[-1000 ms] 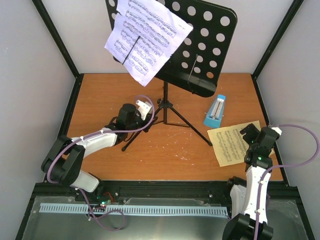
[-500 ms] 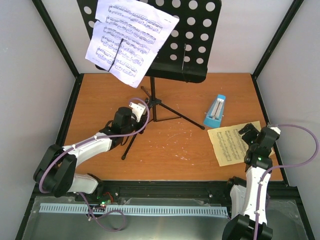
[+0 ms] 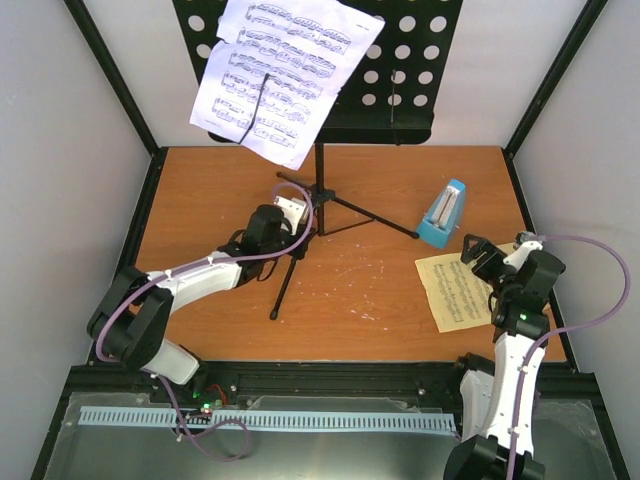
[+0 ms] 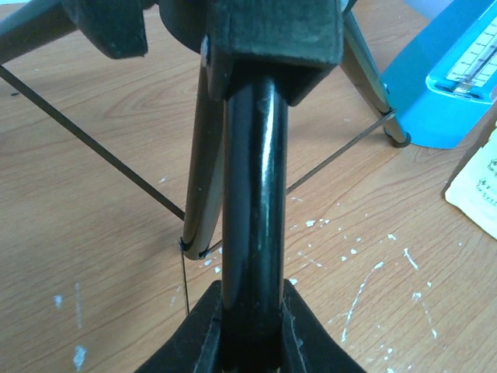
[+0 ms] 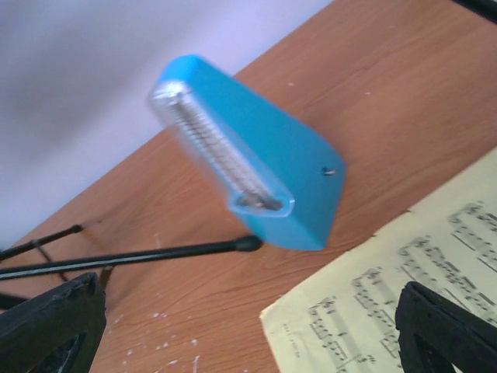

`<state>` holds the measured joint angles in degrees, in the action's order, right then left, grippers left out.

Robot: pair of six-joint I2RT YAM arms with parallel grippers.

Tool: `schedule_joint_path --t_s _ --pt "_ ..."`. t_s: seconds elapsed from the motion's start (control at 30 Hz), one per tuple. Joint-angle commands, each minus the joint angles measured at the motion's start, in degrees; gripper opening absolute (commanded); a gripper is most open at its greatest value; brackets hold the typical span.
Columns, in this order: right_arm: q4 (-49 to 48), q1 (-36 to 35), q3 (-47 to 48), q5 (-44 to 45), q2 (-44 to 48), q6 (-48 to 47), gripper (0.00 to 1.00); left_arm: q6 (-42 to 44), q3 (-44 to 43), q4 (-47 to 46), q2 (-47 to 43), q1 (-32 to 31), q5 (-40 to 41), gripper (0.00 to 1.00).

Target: Pack up the instrument practice props

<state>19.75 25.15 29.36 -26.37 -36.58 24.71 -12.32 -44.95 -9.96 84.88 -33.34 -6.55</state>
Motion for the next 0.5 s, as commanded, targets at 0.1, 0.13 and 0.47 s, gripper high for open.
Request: schedule_joint_path --t_s 0.1,0.13,0.47 --pt "1.29 0.25 3.15 -11.29 3.34 -1.77 1.0 -8.98 -2.77 -1.16 1.0 -0.93 -1.32 0.2" --pt "1.0 0.18 3.11 -12.45 3.66 -1.64 1.0 -9.3 -2.65 -1.01 0.49 -0.89 -1.37 0.28" --pt "-8.22 -13.03 0.29 -14.95 5.5 6.15 1.0 -10.31 2.49 2.61 -12.56 3.45 3.92 0.87"
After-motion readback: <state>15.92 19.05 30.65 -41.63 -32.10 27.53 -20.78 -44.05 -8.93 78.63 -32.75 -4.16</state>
